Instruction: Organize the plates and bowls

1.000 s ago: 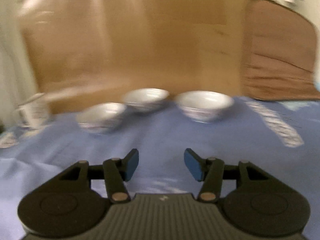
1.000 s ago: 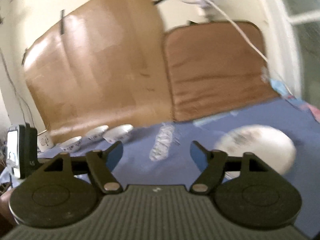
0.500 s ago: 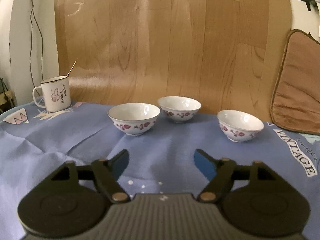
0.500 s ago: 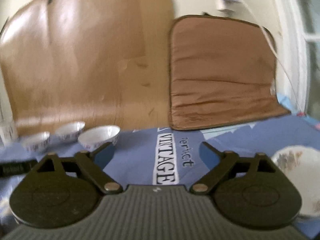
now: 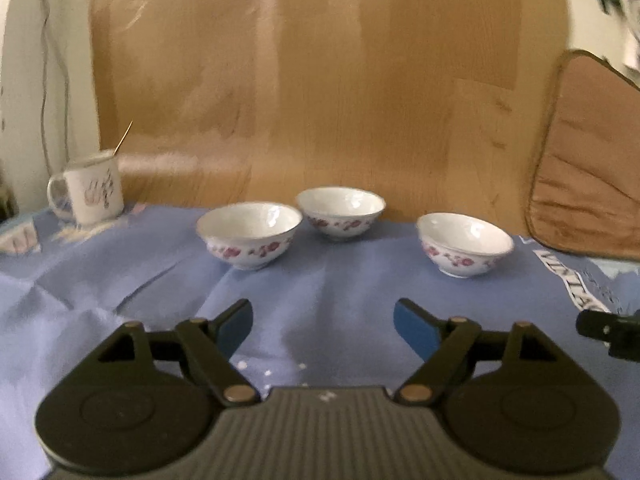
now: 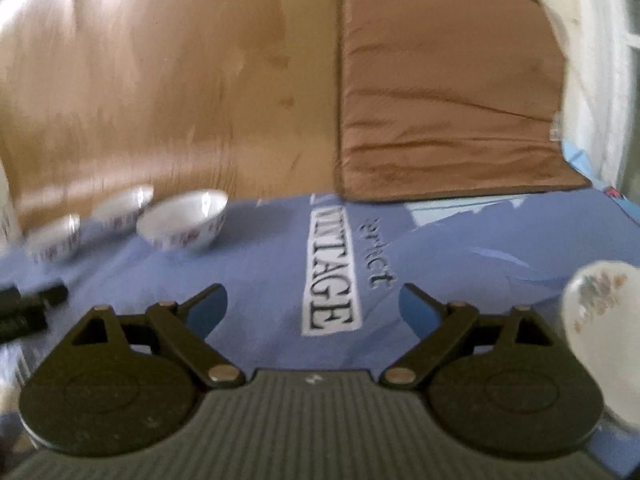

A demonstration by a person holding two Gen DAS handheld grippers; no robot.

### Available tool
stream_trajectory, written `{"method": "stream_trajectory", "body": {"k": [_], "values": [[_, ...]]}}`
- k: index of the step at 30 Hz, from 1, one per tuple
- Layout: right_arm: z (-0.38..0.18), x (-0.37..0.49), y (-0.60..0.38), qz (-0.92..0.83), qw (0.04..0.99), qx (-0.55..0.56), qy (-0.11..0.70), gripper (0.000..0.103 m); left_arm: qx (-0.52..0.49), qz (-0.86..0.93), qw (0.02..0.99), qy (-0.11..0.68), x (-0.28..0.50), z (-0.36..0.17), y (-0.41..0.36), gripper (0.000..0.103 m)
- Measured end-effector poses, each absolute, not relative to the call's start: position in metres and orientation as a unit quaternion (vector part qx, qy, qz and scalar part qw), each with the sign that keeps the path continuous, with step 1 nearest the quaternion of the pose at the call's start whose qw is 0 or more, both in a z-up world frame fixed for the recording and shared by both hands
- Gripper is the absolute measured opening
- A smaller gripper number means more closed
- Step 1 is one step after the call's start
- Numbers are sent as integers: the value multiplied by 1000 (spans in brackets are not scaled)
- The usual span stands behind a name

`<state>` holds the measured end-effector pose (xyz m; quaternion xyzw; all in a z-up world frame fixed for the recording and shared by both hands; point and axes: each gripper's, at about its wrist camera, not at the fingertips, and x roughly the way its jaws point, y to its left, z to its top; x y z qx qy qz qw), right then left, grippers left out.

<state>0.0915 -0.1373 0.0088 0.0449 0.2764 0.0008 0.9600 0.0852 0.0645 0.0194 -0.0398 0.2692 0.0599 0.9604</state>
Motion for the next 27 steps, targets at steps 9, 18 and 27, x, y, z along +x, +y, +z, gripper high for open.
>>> {"method": "stream_trajectory", "body": {"k": [9,18,27], "values": [[42,180,-123,28,925,182,331,68,-153,62,936,310,95,13,103,77],[16,228,-102,23,889,200,412,13,-181,17,933,312,99,13,107,50],[28,169,-109,94,871,193,441,10,-253,-79,914,307,96,15,116,50]]}}
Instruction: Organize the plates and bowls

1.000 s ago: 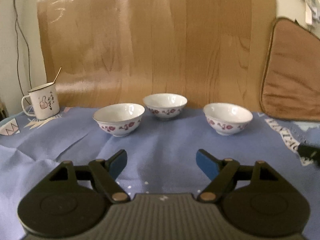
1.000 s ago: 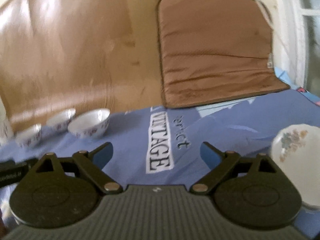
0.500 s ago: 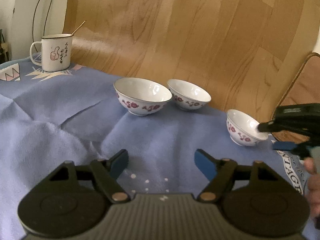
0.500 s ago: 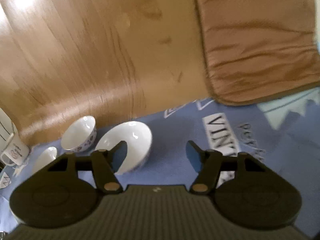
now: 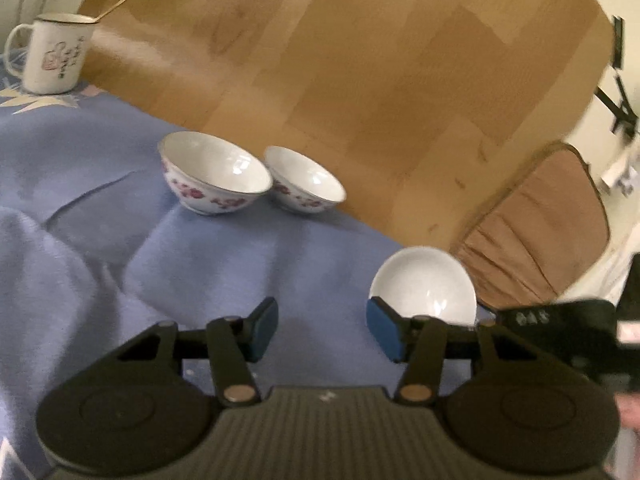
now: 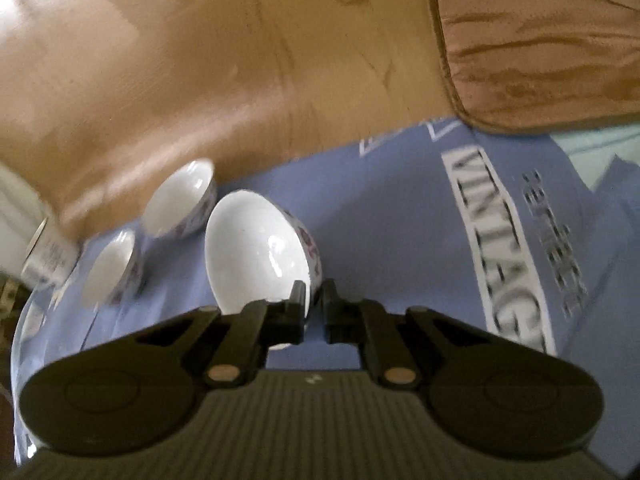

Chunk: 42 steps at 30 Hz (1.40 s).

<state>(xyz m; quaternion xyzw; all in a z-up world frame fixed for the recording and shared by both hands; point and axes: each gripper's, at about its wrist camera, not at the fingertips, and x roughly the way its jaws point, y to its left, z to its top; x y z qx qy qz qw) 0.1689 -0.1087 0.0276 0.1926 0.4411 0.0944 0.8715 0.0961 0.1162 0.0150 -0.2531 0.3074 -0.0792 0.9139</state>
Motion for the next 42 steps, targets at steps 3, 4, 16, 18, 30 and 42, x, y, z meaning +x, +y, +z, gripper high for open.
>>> {"method": "stream_trajectory", "body": {"k": [3,4,16,18,30,42], "values": [[29,142,-116,119,862,207,446,10,-239,-125,908,320,96,13,104,50],[30,133,-118,125,859,211,449,10,-229,-140,907,325,94,12,98,50],[17,49,-135,138,880,244,382,21,-103,-197,916,334,71,7,49,15],[11,50,-136,135,884,253,370,25,-107,-196,915,336,72,7,51,15],[0,39,-132,127,906,214,341,15,-83,-205,923,316,51,12,38,15],[1,-41,-202,51,939,203,272,13,-59,-289,895,334,23,33,-51,14]]}}
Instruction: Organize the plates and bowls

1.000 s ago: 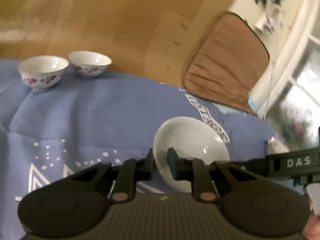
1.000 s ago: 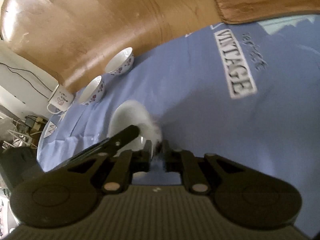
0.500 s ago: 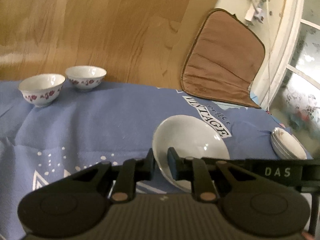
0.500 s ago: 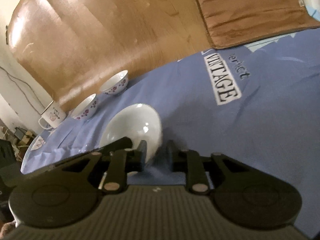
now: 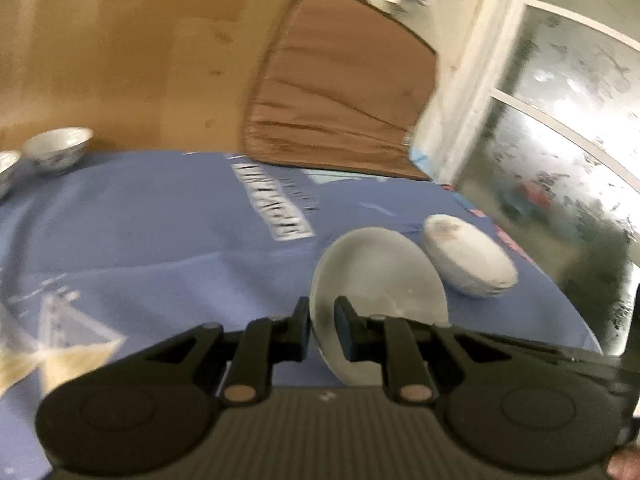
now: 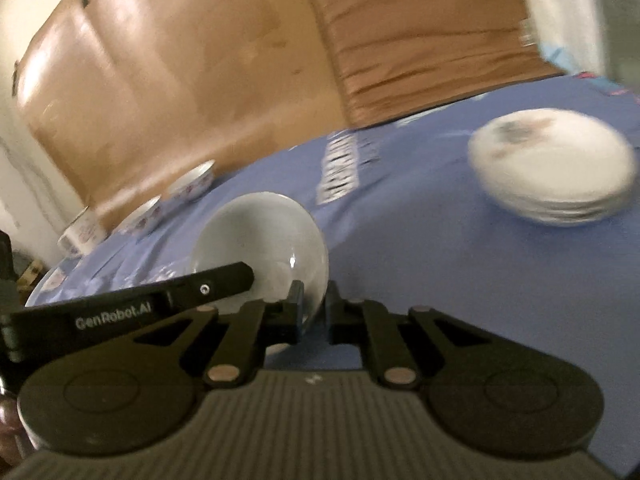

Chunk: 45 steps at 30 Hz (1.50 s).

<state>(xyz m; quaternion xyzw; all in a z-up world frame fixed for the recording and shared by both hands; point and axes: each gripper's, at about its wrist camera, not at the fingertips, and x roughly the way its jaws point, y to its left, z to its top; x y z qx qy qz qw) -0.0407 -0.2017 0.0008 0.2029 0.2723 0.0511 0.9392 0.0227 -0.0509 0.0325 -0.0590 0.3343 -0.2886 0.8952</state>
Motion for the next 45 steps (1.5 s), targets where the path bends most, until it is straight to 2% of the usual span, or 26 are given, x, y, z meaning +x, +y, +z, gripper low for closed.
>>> {"method": "stream_trajectory", "body": {"k": [13,22,26,28,30,32,38,45], "values": [[17,-69,-271,-67,966,190,159,13,-17,-342,886,311,31,62,-165,17],[3,-62,-305,-104,961,203,155,13,-2,-344,878,333,48,50,-203,18],[1,-61,-305,-119,963,197,144,17,10,-330,882,336,52,45,-209,15],[0,-62,-305,-134,964,191,129,26,4,-323,887,331,55,45,-207,17],[-1,-63,-307,-146,964,191,117,43,-1,-324,886,331,57,46,-205,18],[-3,-65,-311,-148,962,199,112,48,1,-323,889,326,57,48,-204,19],[-5,-64,-318,-151,957,222,113,48,10,-322,893,314,48,50,-203,29],[-2,-72,-316,-154,957,226,97,48,-13,-316,898,305,47,58,-185,33]]}}
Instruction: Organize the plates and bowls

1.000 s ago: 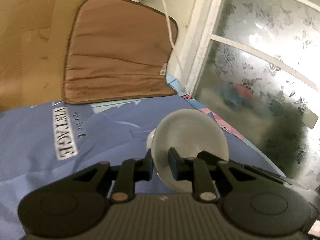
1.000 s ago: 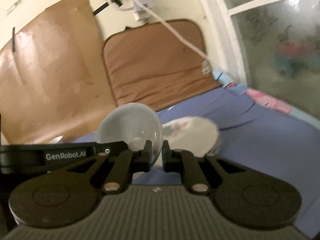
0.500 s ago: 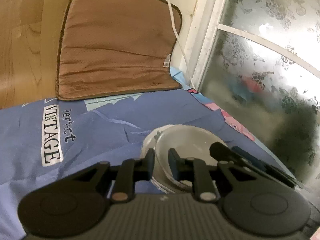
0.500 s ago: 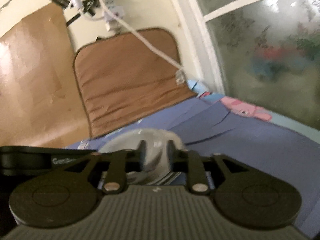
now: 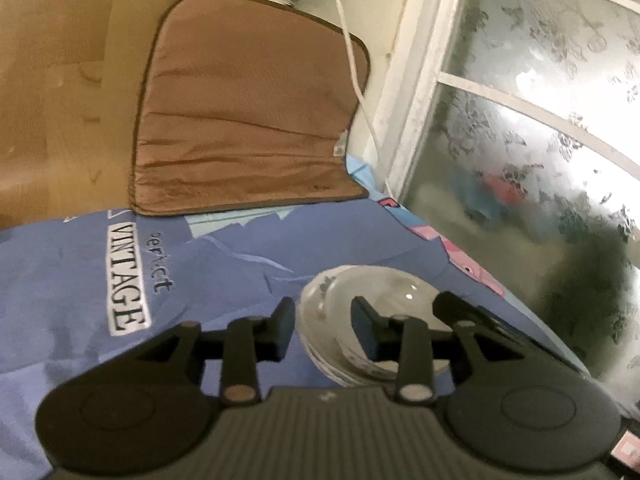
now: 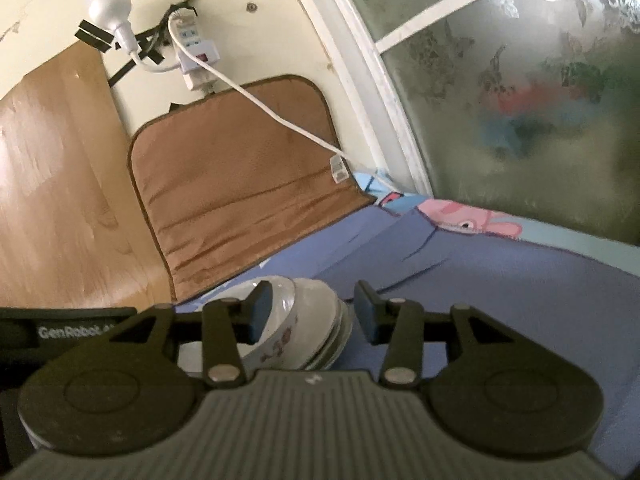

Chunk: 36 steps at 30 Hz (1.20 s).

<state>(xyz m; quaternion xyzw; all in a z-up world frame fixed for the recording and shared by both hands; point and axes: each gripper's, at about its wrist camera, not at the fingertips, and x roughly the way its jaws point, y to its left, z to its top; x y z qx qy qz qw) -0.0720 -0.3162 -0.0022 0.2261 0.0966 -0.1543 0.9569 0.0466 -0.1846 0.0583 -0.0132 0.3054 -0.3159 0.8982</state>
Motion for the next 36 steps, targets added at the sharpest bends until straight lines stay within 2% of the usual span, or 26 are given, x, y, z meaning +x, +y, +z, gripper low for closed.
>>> {"method": "stream_trajectory", "body": {"k": [4,7,8,9,10,11,14,17,23,27,36], "values": [[-2,-68,-313,-143,957,226,111,47,-7,-317,895,314,50,58,-188,33],[-1,-63,-313,-145,957,218,122,34,15,-322,891,318,50,53,-201,32],[1,-61,-313,-143,958,214,126,26,20,-323,890,321,51,50,-204,31],[2,-60,-313,-137,958,215,131,19,26,-320,893,315,50,49,-207,28],[3,-58,-313,-134,959,211,135,18,32,-325,892,313,50,49,-210,19],[5,-56,-310,-133,961,199,140,16,34,-325,891,316,50,48,-212,18],[8,-51,-306,-138,961,185,153,16,20,-319,892,318,53,48,-207,14],[11,-49,-307,-135,960,196,150,10,-16,-319,896,309,53,56,-189,14],[30,-31,-278,-94,972,173,131,10,-40,-275,921,272,56,73,-149,15],[34,-9,-258,-73,977,153,127,10,-57,-250,918,303,77,64,-133,15],[27,46,-250,-64,974,129,177,11,-55,-217,913,340,116,40,-133,15]]}}
